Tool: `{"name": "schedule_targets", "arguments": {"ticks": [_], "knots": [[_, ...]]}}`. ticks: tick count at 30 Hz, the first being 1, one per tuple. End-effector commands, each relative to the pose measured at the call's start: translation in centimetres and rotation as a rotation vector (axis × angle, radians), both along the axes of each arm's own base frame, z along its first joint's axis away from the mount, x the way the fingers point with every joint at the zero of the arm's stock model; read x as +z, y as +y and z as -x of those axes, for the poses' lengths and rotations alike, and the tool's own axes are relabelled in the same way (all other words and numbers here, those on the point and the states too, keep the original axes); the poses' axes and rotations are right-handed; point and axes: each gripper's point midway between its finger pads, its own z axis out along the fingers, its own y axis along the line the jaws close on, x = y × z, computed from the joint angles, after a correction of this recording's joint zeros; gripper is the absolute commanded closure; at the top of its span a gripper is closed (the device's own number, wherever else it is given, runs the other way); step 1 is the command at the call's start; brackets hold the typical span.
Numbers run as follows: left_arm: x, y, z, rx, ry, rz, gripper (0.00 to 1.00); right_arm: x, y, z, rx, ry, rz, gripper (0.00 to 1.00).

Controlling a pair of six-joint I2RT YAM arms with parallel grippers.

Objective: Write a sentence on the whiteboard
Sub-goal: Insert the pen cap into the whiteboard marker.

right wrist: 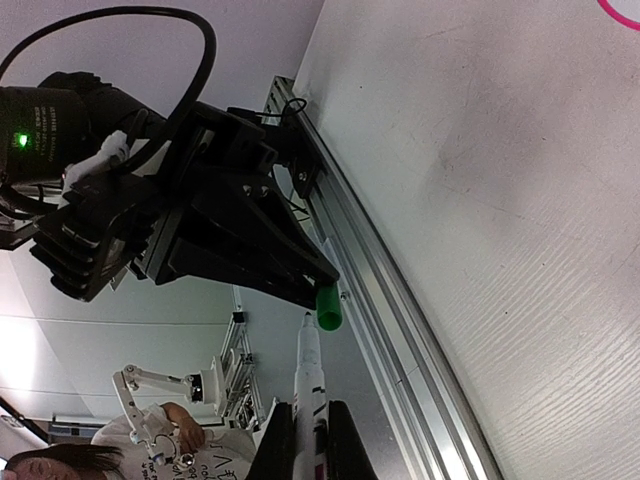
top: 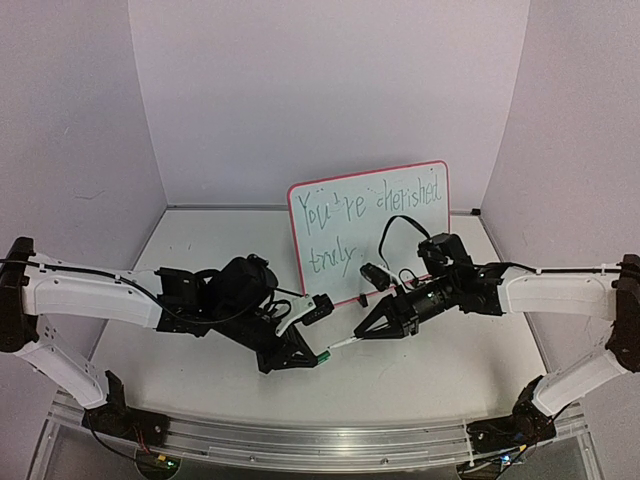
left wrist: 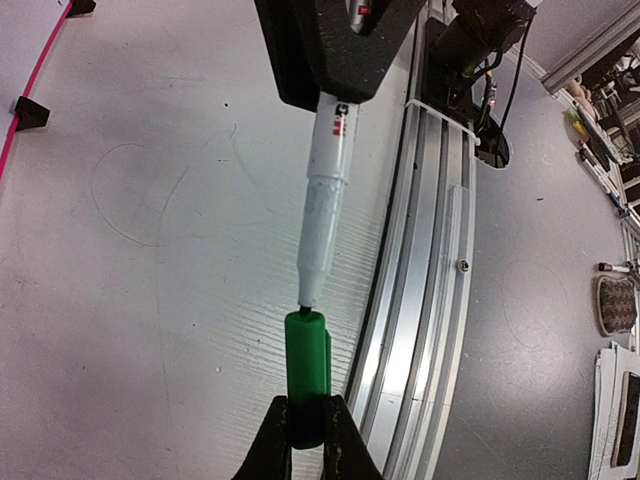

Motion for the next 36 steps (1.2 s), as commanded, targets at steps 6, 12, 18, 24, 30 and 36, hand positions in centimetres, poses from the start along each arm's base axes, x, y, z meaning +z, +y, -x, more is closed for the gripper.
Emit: {"name": "schedule_targets", "arguments": {"ticks": [6,12,18,24,30,36], "knots": [[2.3,-0.7,-0.7,0.033,-0.033,0.065,1.00,-0.1,0.2,0.2,0.013,-0.006,-0.012,1.00],[3.0,-0.7,-0.7,0.034,-0.038,0.081,1.00,-0.4,0.1,0.2,0.008,-0.004,-0.006,1.00],[3.2,-0.7,-0.5,0.029,-0.036,0.088,1.00,-0.3,0.2,0.1,0.005,-0.008,-0.006,1.00],[3.2,-0.6,-0.4,0.024,-0.032,0.090,1.00,-0.3,0.2,0.0,0.001,-0.014,-0.006,1.00],[3.3,-0.5,-0.4,0.024,-0.034,0.096,1.00,-0.2,0.1,0.1,0.005,-0.013,-0.010,1.00],[3.7,-0.7,-0.3,0.009,-0.044,0.102,1.00,-0.1,0.1,0.5,0.020,-0.002,-0.015,1.00]]}}
